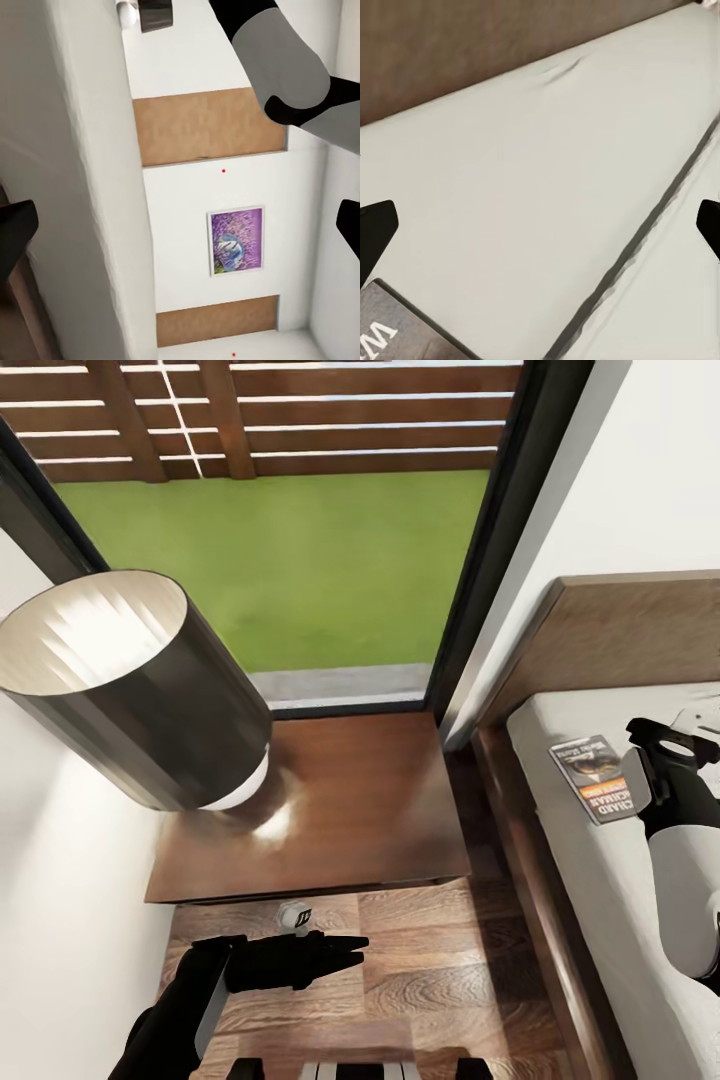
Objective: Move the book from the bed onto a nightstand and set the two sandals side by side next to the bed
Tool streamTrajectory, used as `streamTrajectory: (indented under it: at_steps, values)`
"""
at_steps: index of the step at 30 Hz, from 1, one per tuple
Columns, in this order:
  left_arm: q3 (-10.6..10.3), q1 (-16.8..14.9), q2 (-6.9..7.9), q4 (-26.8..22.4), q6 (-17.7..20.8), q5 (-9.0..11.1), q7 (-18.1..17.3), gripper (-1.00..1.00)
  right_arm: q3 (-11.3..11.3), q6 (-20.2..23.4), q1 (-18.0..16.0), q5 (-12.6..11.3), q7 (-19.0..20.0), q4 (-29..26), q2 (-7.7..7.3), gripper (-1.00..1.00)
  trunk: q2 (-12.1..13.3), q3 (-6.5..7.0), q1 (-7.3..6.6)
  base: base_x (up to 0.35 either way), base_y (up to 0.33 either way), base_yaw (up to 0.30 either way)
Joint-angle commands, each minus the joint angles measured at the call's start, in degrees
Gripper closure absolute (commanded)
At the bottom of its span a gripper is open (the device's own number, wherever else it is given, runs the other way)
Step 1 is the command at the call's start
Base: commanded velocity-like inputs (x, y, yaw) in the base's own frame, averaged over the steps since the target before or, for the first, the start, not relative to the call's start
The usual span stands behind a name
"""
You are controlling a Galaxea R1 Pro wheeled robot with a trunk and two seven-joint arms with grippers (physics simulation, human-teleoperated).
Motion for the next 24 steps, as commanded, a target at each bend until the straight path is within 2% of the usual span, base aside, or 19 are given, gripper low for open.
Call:
streamTrajectory:
  at_steps: [1, 24]
  values:
    - [0.11, -0.01, -0.04, -0.02, 0.61, -0.17, -0.29, -1.00, 0.07, 0.32, -0.01, -0.21, -0.22, -0.11, -0.01, -1.00, 0.40, 0.15, -0.23, 0.000, 0.000, 0.000]
    - [0.11, -0.01, -0.04, -0.02, 0.61, -0.17, -0.29, -1.00, 0.06, 0.33, 0.16, -0.21, -0.21, -0.12, -0.01, -1.00, 9.63, 4.28, -5.28, 0.000, 0.000, 0.000]
